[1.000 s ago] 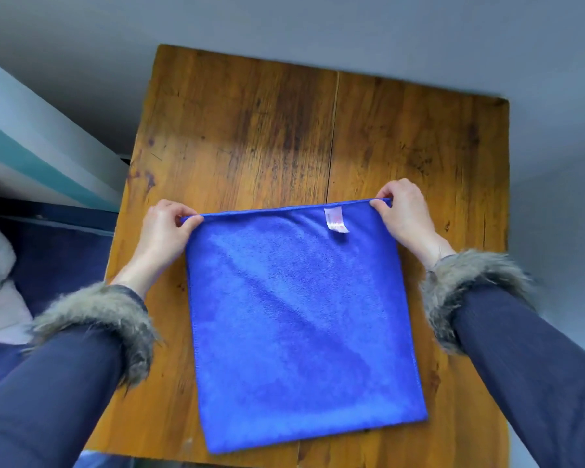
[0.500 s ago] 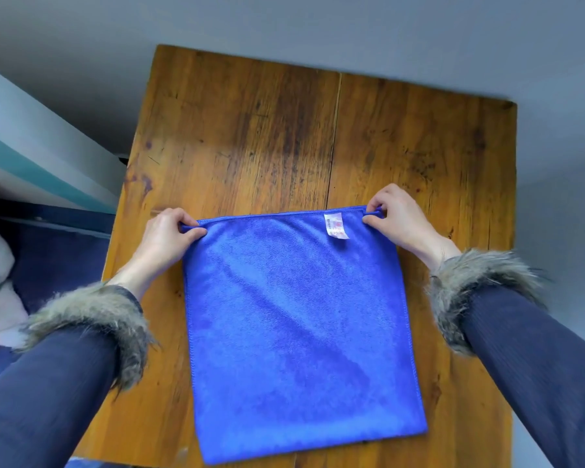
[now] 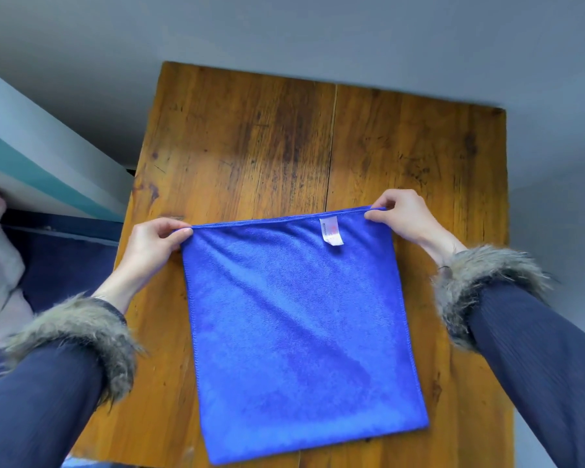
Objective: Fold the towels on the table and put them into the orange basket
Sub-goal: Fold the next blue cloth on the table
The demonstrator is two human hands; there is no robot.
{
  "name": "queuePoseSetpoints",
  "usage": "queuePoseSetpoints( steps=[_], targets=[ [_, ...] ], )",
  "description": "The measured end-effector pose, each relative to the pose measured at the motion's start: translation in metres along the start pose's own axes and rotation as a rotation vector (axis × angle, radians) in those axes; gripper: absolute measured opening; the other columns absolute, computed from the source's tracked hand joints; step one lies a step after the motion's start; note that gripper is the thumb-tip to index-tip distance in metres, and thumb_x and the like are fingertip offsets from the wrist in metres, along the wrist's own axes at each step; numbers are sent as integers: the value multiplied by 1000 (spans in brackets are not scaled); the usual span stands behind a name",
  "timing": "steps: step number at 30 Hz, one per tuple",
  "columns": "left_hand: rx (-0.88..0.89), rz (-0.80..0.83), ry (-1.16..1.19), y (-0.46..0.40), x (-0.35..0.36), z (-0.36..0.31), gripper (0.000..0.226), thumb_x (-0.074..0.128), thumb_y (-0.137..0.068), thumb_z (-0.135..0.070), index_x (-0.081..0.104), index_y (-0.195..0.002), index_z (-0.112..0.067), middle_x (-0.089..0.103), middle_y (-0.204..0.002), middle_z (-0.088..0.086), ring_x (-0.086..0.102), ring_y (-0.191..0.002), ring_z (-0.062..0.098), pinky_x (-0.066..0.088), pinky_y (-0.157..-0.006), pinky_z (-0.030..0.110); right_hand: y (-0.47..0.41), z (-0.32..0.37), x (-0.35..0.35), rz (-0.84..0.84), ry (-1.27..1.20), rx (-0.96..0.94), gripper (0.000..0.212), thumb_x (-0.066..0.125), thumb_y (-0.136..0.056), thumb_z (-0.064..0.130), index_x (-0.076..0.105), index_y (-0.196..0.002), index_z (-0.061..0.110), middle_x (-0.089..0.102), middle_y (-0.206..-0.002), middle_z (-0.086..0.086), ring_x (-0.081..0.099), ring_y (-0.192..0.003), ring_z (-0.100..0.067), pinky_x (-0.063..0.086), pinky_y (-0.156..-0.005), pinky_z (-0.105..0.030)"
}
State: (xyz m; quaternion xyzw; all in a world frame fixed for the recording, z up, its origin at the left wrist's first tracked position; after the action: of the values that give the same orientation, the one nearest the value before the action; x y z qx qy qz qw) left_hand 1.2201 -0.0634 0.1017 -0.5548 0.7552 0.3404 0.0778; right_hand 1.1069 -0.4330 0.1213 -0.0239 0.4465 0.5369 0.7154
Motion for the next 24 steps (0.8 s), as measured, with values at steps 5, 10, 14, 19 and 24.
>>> queuePoseSetpoints(
  steps=[5,10,14,19,24],
  targets=[
    [23,38,40,12,-13,-11,16,61,-87,-8,67,-78,-20,67,-80,-9,56,-75,6,45,-75,21,26,5,-22,-53,-184,46,13,70,-80,15,64,-70,15,63,-75,0,55,-74,-15,43,-67,-29],
    [147,31,43,32,-35,-45,18,60,-87,-9,67,-77,-22,65,-62,-26,57,-58,-9,42,-62,2,64,24,-51,-108,-271,19,7,63,-87,14,67,-84,9,65,-86,-5,57,-83,-15,43,-74,-25],
    [281,17,80,53,-63,-84,18,61,-87,-8,68,-78,-22,69,-67,-18,59,-63,-7,45,-67,8,100,50,-85,-210,-354,-31,12,65,-85,12,66,-76,18,66,-84,-1,60,-83,-15,47,-79,-29],
    [451,-3,129,78,-104,-143,15,66,-81,-2,70,-79,-15,71,-79,0,61,-64,0,48,-65,7,153,91,-130,-324,-400,-141,15,67,-83,7,64,-72,18,65,-77,2,59,-70,-4,46,-64,-10],
    [608,-60,149,105,-138,-202,17,67,-78,5,69,-78,-12,68,-64,-23,61,-63,-9,44,-67,2,191,123,-171,-410,-449,-227,16,67,-81,1,64,-72,14,64,-73,0,57,-55,9,43,-58,-3]
  ],
)
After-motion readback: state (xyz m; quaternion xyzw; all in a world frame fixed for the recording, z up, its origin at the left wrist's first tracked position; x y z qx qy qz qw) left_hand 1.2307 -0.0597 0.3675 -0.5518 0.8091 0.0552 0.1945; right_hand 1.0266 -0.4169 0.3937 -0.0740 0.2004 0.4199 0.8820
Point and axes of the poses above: each hand's wrist, its own y-axis away from the middle knuckle, its own x-axis out of the palm, z = x × y, the point moved 2 cm from there along -y, towards the middle knuckle
